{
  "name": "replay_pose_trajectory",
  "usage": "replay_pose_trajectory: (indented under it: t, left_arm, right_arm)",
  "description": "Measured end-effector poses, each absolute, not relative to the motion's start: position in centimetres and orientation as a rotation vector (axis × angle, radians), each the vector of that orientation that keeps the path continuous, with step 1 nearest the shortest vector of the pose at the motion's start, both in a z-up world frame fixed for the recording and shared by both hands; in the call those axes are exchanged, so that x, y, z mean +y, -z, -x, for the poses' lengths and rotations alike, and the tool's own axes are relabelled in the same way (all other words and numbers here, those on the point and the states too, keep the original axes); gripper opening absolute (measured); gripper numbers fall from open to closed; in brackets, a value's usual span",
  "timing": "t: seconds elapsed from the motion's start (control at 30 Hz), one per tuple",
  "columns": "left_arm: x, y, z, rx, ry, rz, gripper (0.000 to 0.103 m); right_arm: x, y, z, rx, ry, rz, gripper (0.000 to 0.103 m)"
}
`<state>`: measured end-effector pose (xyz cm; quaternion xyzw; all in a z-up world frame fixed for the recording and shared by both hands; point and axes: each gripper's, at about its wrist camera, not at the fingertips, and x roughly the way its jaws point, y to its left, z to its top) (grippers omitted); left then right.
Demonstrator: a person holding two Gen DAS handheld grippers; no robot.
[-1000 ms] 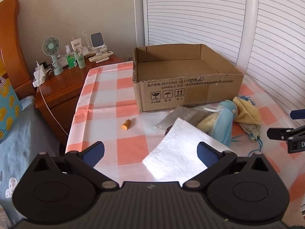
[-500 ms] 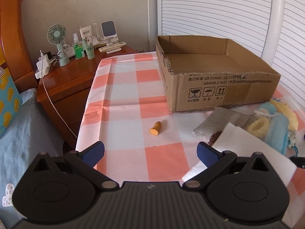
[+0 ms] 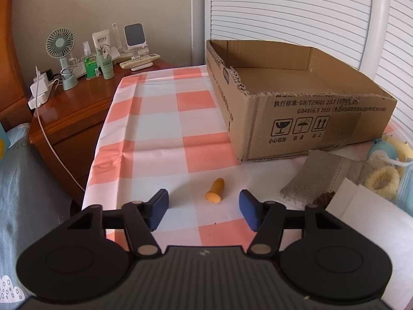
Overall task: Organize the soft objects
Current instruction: 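Close the left gripper on the orange earplug while the right gripper approaches the yellow cloth, then lift the orange earplug with the left gripper while the right gripper grasps the yellow cloth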
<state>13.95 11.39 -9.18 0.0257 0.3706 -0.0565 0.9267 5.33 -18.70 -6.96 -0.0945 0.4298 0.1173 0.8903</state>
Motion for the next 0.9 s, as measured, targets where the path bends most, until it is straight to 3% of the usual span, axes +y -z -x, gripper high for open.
replay_pose_trajectory:
  t: [0.07, 0.43, 0.9]
  left_arm:
    - [11.0, 9.1, -14.1, 0.755, 0.141, -0.063, 0.041]
    - [10.5, 9.0, -14.6, 0.752, 0.199, -0.065, 0.020]
    - [9.9, 8.9, -14.2, 0.762, 0.252, -0.093, 0.021]
  right_arm:
    - [-18.7, 7.0, -5.3, 0.887, -0.241, 0.193, 0.103]
    - [-18.7, 7.0, -5.1, 0.876, -0.242, 0.191, 0.103]
    - [-18.6, 7.0, -5.1, 0.869, -0.239, 0.190, 0.103]
